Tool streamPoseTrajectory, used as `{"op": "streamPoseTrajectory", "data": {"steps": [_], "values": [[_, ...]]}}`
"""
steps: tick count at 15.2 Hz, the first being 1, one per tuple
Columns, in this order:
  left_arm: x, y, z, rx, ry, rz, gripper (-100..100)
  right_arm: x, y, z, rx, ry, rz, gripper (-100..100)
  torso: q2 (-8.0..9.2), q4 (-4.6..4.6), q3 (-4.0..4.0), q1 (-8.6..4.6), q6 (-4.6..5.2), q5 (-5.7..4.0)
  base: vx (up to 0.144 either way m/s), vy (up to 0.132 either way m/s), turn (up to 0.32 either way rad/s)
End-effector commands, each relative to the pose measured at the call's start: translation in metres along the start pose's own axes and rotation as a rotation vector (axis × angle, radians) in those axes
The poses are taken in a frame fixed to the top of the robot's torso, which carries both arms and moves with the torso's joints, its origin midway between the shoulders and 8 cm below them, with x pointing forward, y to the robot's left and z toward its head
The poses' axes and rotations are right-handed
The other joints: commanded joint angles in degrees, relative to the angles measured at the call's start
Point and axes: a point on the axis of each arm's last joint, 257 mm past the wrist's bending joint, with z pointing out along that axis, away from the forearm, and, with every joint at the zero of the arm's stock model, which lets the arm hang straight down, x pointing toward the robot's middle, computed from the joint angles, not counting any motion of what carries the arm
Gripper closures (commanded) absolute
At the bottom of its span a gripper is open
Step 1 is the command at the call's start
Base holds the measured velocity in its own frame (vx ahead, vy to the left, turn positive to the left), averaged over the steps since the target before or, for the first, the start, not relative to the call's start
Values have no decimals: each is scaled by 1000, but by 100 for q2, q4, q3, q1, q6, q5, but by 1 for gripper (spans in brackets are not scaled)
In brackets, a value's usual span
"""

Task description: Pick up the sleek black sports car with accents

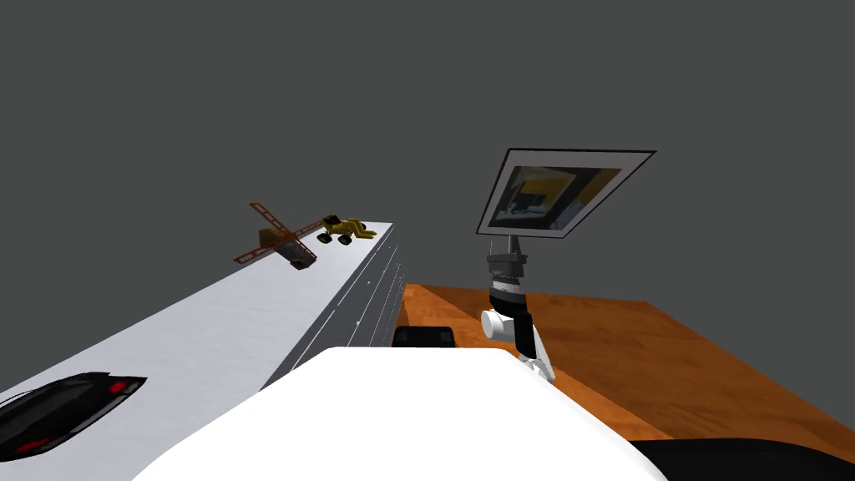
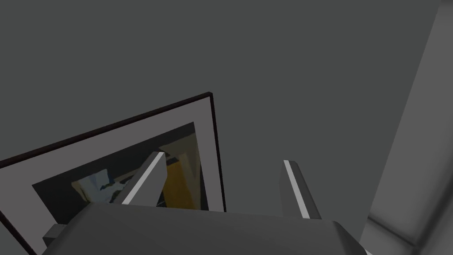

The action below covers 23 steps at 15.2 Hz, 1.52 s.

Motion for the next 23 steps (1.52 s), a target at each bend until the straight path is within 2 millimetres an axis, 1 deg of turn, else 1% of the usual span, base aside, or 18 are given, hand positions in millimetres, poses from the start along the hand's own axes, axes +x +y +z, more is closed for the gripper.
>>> {"op": "streamPoseTrajectory", "data": {"steps": [1,2,4,5,7,8,10,11,12,13,14,15,16,17,19,20,22,23], "values": [[-6,-1,-3,-38,4,4,-100,0,0,0,0,0,0,0,0,0,0,0,0,0,226,30,-46],[-10,6,-8,-60,-3,11,-100,0,0,0,0,0,0,0,-14,-3,-7,6,2,1,233,36,-45],[-12,6,-9,-88,6,17,-100,0,0,0,0,0,0,0,-9,-3,-7,6,0,2,149,13,-24],[-15,12,-14,-107,0,23,-100,0,0,0,0,0,0,0,-3,-1,-2,3,1,2,157,21,-38],[-14,13,-15,-136,13,28,-100,0,0,0,0,0,0,0,10,2,5,2,-1,2,128,8,-27],[-17,19,-20,-155,7,34,-100,0,0,0,0,0,0,0,9,2,5,0,1,1,157,10,-40],[-14,22,-21,-187,23,39,-100,0,0,0,0,0,0,0,16,3,8,0,-1,1,113,9,-24],[-17,27,-26,-204,17,44,-100,0,0,0,0,0,0,0,17,4,10,-1,0,1,132,1,-39],[-12,30,-26,-230,36,47,-100,0,0,0,0,0,0,0,16,4,9,-3,0,0,166,29,-40],[-16,37,-32,-254,29,54,-100,0,0,0,0,0,0,0,7,2,5,3,0,1,172,32,-42],[-11,40,-32,-278,48,57,-100,0,0,0,0,0,0,0,3,1,2,6,0,2,173,5,-49],[-15,47,-39,-303,40,63,-100,0,0,0,0,0,0,0,-1,0,0,1,1,2,156,1,-33],[-16,48,-41,-309,39,64,-100,0,0,0,0,0,0,0,2,0,1,-2,-1,1,102,-5,-6],[-11,53,-42,-333,55,67,-100,0,0,0,0,0,0,0,14,3,7,-5,-2,0,97,-14,-22],[-17,60,-50,-361,46,74,-100,0,0,0,0,0,0,0,26,6,15,-10,-1,-1,82,-5,-22],[-14,66,-54,-388,56,78,-100,0,0,0,0,0,0,0,35,8,20,-9,-3,-2,65,1,-17],[-18,71,-60,-408,50,83,-100,0,0,0,0,0,0,0,43,11,25,-8,-3,-1,54,2,-17],[-19,78,-67,-436,51,88,-100,0,0,0,0,0,0,0,50,12,29,-8,-3,-1,37,-1,-16]]}}
